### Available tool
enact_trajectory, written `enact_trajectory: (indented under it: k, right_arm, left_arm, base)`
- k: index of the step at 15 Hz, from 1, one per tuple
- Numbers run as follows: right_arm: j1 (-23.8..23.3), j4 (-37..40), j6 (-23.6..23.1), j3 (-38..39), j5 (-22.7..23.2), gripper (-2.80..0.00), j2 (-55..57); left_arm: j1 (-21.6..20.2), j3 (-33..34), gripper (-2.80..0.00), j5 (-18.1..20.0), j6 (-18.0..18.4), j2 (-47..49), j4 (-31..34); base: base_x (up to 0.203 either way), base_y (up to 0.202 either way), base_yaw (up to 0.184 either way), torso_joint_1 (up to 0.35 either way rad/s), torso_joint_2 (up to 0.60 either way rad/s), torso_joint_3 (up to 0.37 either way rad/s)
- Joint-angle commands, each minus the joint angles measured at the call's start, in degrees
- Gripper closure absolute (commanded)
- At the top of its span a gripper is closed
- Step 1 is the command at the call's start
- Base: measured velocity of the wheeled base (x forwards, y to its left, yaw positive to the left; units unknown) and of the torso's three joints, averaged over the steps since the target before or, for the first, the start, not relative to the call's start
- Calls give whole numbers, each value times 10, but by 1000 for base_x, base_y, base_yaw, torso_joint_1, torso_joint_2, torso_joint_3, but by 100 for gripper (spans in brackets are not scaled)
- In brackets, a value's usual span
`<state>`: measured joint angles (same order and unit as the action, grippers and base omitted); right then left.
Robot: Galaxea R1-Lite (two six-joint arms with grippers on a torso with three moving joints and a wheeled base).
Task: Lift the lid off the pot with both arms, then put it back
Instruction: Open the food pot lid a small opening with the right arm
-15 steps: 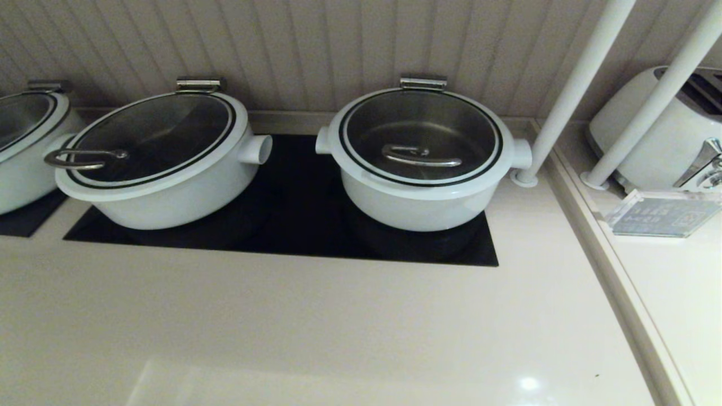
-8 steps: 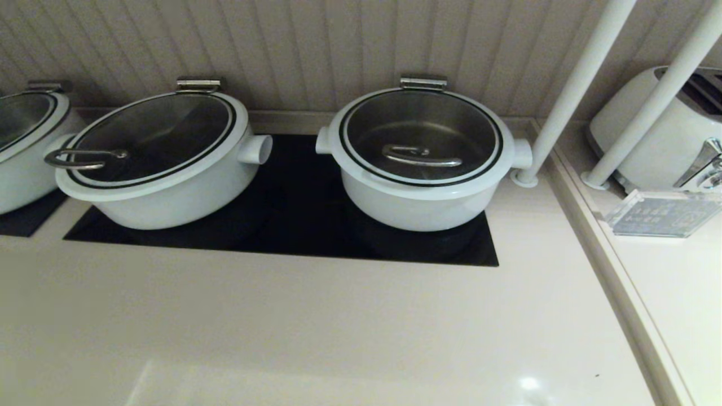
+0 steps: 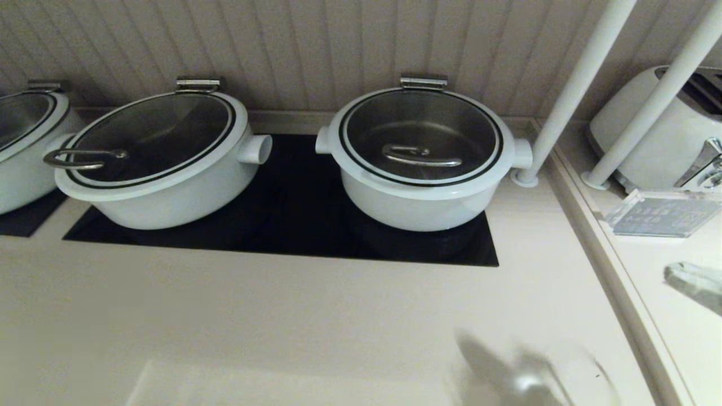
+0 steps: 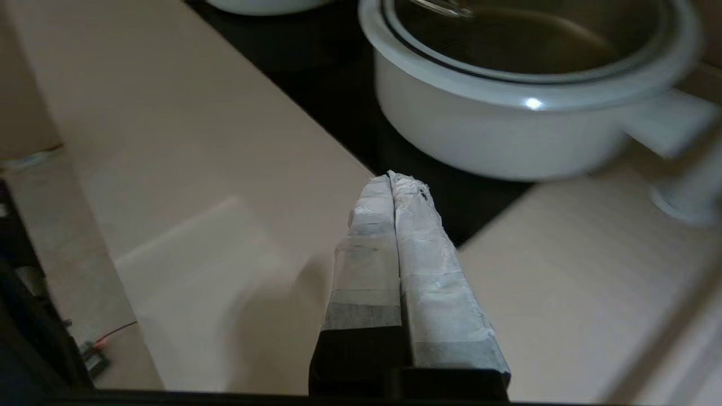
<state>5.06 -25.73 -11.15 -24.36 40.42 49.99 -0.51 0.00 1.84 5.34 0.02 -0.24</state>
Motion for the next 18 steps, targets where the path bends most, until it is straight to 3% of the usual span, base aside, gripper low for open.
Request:
enact_trajectory:
  k: [1, 6, 10, 15, 18]
  right_arm:
    - [57, -73, 0, -11, 3, 0, 134]
    - [166, -229, 0, -84, -48, 0, 336]
    - [239, -265, -1, -179, -123, 0, 426]
    - [254, -259, -3, -243, -196, 0, 478]
    - [254, -257, -3, -270, -207, 0, 501]
  left_arm:
    - [0, 0, 0, 0, -1, 1, 0]
    - [0, 0, 0, -1, -2, 1, 0]
    - [0, 0, 0, -1, -2, 0, 0]
    - [0, 0, 0, 1, -4, 0, 0]
    - [0, 0, 0, 1, -4, 1, 0]
  base:
    - [0, 0, 0, 0, 0, 0]
    - [0, 0, 0, 0, 0, 0]
    - [0, 0, 0, 0, 0, 0]
    - [0, 0, 0, 0, 0, 0]
    - [0, 0, 0, 0, 0, 0]
